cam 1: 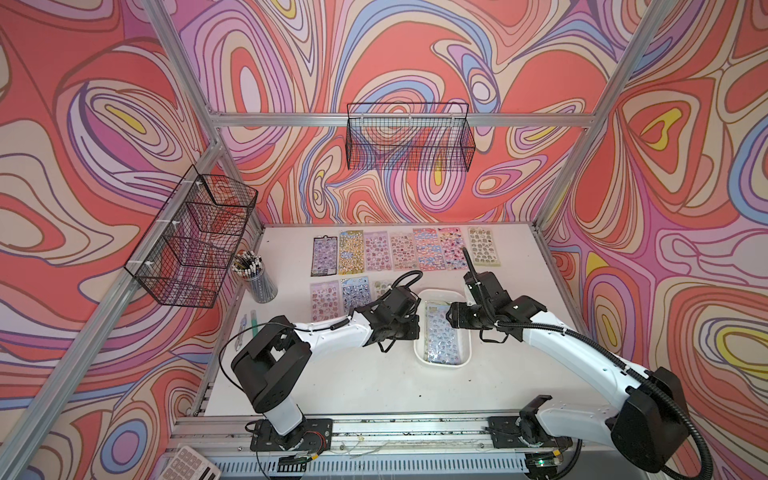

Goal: Take the stickers out of the storage box
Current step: Move the storage box to the center of the board.

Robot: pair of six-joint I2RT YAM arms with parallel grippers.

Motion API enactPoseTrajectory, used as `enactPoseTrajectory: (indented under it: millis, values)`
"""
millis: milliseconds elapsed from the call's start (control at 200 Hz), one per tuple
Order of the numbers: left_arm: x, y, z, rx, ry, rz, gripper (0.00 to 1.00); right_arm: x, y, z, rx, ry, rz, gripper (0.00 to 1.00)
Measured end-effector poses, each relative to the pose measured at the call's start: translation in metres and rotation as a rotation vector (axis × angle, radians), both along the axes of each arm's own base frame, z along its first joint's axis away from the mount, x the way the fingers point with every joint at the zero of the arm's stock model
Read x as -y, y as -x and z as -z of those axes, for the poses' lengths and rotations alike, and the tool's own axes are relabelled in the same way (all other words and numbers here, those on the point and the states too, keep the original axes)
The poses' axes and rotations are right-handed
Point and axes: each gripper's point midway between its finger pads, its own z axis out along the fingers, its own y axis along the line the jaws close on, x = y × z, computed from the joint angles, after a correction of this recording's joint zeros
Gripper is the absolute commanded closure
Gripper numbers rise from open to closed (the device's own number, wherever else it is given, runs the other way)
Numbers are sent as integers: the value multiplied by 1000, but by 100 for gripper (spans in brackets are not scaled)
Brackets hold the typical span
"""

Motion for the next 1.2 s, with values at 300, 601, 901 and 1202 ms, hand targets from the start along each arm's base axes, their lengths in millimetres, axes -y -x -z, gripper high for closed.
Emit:
enactPoseTrajectory:
  millis: [300,601,901,1202]
  values:
    - [25,-12,5,-19,34,-29,87,21,-22,-6,19,1,88,37]
    - [58,-11,4,-24,77,-31,86,90,-20,-6,27,-64,305,39]
    - [61,-12,1,-8,86,-51,72,105,11,46,-117,-62,372,50]
    - [61,-17,-19,62,92,-26,70,108,11,47,-112,-51,387,51]
